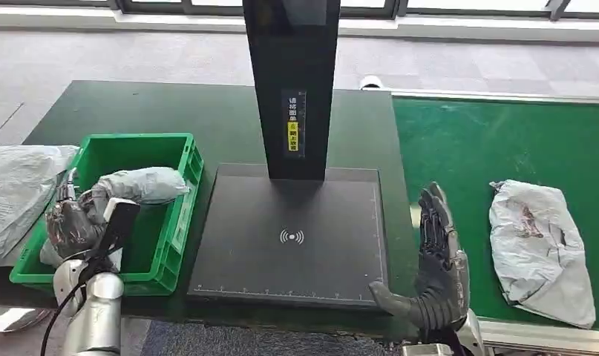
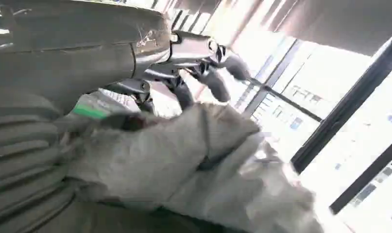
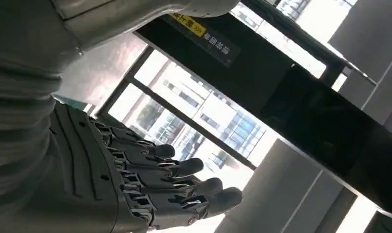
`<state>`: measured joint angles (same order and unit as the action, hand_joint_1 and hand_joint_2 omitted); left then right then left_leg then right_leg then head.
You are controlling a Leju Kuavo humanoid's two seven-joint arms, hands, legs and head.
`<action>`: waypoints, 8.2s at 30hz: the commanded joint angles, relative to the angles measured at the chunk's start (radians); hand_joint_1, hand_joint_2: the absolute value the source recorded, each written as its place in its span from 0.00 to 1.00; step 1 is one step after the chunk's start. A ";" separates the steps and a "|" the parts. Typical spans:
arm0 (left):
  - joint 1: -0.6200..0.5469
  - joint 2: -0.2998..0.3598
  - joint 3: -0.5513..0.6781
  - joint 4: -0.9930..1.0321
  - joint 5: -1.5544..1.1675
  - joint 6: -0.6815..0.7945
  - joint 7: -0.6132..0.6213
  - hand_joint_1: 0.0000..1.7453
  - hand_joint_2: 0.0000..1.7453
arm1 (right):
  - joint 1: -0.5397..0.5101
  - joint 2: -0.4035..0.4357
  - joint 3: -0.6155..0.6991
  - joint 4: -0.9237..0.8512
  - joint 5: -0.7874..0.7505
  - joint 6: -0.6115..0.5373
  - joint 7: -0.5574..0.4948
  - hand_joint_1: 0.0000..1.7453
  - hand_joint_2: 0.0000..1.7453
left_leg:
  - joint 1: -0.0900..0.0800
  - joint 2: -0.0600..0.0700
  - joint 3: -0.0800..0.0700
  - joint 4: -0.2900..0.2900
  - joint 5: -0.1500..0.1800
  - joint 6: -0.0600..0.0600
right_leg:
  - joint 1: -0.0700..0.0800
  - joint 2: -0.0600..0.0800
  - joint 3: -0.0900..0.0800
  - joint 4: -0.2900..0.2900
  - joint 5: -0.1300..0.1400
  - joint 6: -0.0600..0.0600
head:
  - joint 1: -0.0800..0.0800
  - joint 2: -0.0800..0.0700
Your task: Moved the parcel from conveyor to table for the left to box.
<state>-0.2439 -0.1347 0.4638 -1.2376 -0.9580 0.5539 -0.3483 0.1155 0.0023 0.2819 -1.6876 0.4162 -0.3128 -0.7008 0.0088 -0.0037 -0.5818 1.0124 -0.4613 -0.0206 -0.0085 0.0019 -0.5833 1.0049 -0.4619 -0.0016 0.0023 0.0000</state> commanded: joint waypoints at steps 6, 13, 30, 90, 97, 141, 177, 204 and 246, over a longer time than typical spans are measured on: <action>0.038 -0.080 -0.169 -0.206 -0.036 0.008 0.028 0.00 0.00 | 0.026 -0.022 0.018 0.032 -0.002 -0.053 0.003 0.00 1.00 | 0.000 -0.001 0.001 -0.001 -0.001 0.001 | -0.001 -0.001 0.002 -0.001 0.000 0.000 | 0.000 0.000; 0.049 -0.079 -0.172 -0.218 -0.035 0.011 0.029 0.00 0.00 | 0.027 -0.022 0.019 0.033 -0.002 -0.053 0.003 0.00 1.00 | 0.000 0.000 0.002 -0.002 0.000 0.001 | 0.000 0.000 0.002 -0.003 0.001 0.000 | 0.000 0.000; 0.239 -0.095 -0.345 -0.466 0.388 -0.032 -0.134 0.00 0.00 | -0.053 0.031 -0.092 0.248 0.083 -0.079 0.047 0.00 1.00 | 0.000 0.002 0.003 -0.002 -0.001 0.001 | 0.000 0.002 0.003 -0.003 0.001 0.000 | 0.000 0.000; 0.423 0.042 -0.910 -0.546 0.776 -0.457 -0.350 0.00 0.00 | -0.532 -0.153 -0.639 1.418 0.918 -0.052 0.733 0.00 1.00 | -0.004 0.005 0.004 -0.002 -0.003 0.005 | -0.005 0.004 0.002 -0.003 0.001 0.003 | 0.000 0.000; 0.422 0.050 -0.917 -0.545 0.776 -0.445 -0.350 0.00 0.00 | -0.527 -0.133 -0.623 1.418 0.918 -0.013 0.731 0.00 1.00 | -0.003 0.003 0.004 -0.003 -0.002 0.005 | -0.004 0.002 0.003 -0.004 0.001 0.003 | 0.000 0.000; 0.484 0.040 -0.940 -0.622 0.722 -0.286 -0.350 0.00 0.00 | -0.521 0.043 -0.766 1.183 0.569 -0.221 0.269 1.00 1.00 | -0.004 0.006 0.005 -0.001 -0.002 0.005 | -0.004 0.004 0.004 -0.001 0.001 0.003 | 0.000 0.000; 0.384 0.020 -0.925 -0.496 0.764 -0.466 -0.350 0.00 0.00 | -0.273 0.176 0.034 0.902 0.160 -0.018 0.032 1.00 1.00 | -0.003 0.001 0.007 -0.003 -0.003 0.006 | -0.004 -0.001 0.009 -0.004 -0.003 0.004 | 0.000 0.000; 0.362 -0.016 -0.897 -0.427 0.799 -0.505 -0.350 0.00 0.00 | -0.262 0.144 -0.031 0.929 0.029 0.043 0.003 0.00 1.00 | -0.004 -0.002 0.006 -0.002 -0.004 0.007 | -0.005 -0.003 0.007 -0.003 -0.004 0.005 | 0.000 0.000; 0.139 -0.126 -0.962 0.256 -0.326 -0.155 0.113 0.00 1.00 | 0.207 -0.036 -0.065 -0.153 -0.106 -0.141 0.003 0.00 1.00 | -0.005 0.000 0.006 -0.002 -0.007 0.007 | -0.007 -0.001 0.008 -0.003 -0.005 0.007 | 0.000 0.000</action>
<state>-0.0226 -0.2373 -0.4052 -1.3285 -1.1123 0.4044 -0.3280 0.3678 0.0587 0.1354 -1.8529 0.3364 -0.4551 -0.7023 0.0038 -0.0042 -0.5783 1.0130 -0.4684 -0.0140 -0.0152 0.0012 -0.5789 1.0042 -0.4672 0.0049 0.0023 0.0000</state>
